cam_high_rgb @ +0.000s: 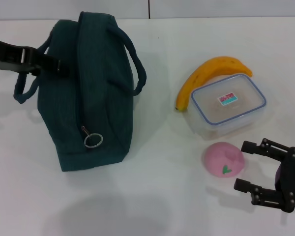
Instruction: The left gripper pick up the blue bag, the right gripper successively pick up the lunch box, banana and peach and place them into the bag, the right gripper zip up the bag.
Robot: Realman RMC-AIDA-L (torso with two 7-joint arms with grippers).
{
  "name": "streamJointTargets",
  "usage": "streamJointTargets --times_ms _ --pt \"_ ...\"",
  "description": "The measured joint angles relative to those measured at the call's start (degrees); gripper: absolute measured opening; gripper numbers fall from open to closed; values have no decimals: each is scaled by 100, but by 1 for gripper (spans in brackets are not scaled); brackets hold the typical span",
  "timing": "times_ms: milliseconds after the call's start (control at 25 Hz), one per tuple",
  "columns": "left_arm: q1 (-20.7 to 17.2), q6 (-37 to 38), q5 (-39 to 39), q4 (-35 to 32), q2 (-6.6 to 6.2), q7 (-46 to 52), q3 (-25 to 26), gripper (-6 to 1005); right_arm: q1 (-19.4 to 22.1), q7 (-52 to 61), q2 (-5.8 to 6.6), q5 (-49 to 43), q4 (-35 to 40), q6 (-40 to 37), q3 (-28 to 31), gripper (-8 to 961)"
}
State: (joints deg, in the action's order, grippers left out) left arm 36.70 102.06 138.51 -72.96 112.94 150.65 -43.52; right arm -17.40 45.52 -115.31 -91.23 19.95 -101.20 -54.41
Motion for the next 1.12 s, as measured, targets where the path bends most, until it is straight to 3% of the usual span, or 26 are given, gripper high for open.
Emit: streamJointTargets --times_ms 160,600,800,1120 --pt "16 -3 -3 38 0 -220 -19 799 0 0 0 1 0 3 1 783" --pt "-10 -65 -39 51 -2 -460 38 439 9 0 0 9 0 -13 18 783" --pt "-25 -65 -62 57 -1 -436 48 205 9 0 0 11 0 -14 18 783" --pt "-37 -52 -386 222 -59 -402 62 81 79 213 27 641 -267 -85 56 782"
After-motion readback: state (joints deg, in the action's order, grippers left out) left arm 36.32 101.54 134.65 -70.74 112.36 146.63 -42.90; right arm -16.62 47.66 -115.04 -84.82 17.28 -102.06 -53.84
